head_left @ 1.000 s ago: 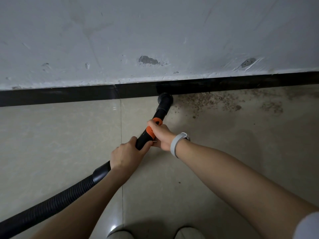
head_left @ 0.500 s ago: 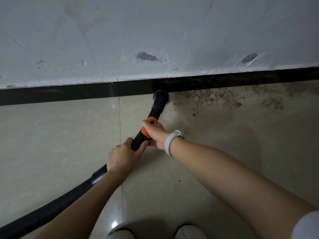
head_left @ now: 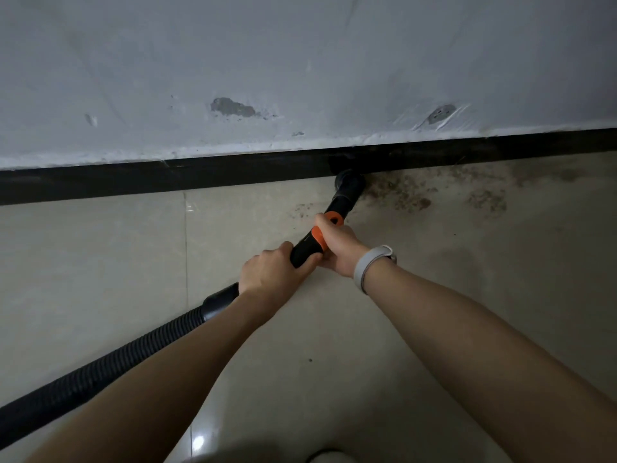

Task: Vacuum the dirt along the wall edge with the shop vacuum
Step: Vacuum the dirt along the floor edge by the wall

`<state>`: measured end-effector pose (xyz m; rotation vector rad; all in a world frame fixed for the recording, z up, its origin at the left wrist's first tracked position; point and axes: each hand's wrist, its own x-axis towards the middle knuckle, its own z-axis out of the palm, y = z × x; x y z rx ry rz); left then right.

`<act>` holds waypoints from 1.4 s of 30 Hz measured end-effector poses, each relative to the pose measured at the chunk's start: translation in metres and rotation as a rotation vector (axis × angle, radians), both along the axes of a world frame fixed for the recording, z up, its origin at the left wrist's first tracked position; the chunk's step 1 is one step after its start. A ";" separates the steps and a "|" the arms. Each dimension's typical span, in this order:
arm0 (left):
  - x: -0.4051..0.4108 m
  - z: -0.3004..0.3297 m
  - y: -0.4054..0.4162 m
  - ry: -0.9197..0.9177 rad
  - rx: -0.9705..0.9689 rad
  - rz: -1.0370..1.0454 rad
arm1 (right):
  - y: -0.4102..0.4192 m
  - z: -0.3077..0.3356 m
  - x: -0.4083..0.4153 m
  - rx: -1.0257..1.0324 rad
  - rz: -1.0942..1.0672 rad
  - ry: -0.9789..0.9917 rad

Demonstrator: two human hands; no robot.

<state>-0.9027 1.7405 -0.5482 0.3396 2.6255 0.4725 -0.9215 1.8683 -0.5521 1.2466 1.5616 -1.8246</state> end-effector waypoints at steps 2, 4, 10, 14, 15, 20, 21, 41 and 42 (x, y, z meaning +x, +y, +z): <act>-0.002 0.001 0.010 -0.004 0.000 -0.017 | 0.010 -0.001 0.000 0.014 -0.020 0.005; -0.003 0.001 0.019 -0.019 0.011 -0.025 | 0.019 -0.002 0.001 0.033 -0.034 0.004; -0.018 0.006 0.039 -0.021 0.007 -0.098 | 0.040 -0.004 -0.005 0.038 -0.142 0.025; -0.031 0.010 0.055 -0.033 0.025 -0.138 | 0.054 0.000 -0.010 0.031 -0.210 0.059; -0.032 0.010 0.058 -0.037 0.027 -0.141 | 0.056 0.000 -0.010 0.029 -0.219 0.064; -0.028 0.005 0.056 -0.067 0.059 -0.110 | 0.056 -0.001 -0.007 0.018 -0.179 0.069; -0.024 0.003 0.052 -0.079 0.074 -0.090 | 0.053 -0.002 -0.005 0.024 -0.161 0.058; 0.041 0.004 -0.100 -0.080 0.070 0.199 | -0.095 0.009 0.030 -0.130 0.097 -0.048; 0.043 0.005 -0.105 -0.074 0.059 0.201 | -0.101 0.009 0.032 -0.148 0.100 -0.054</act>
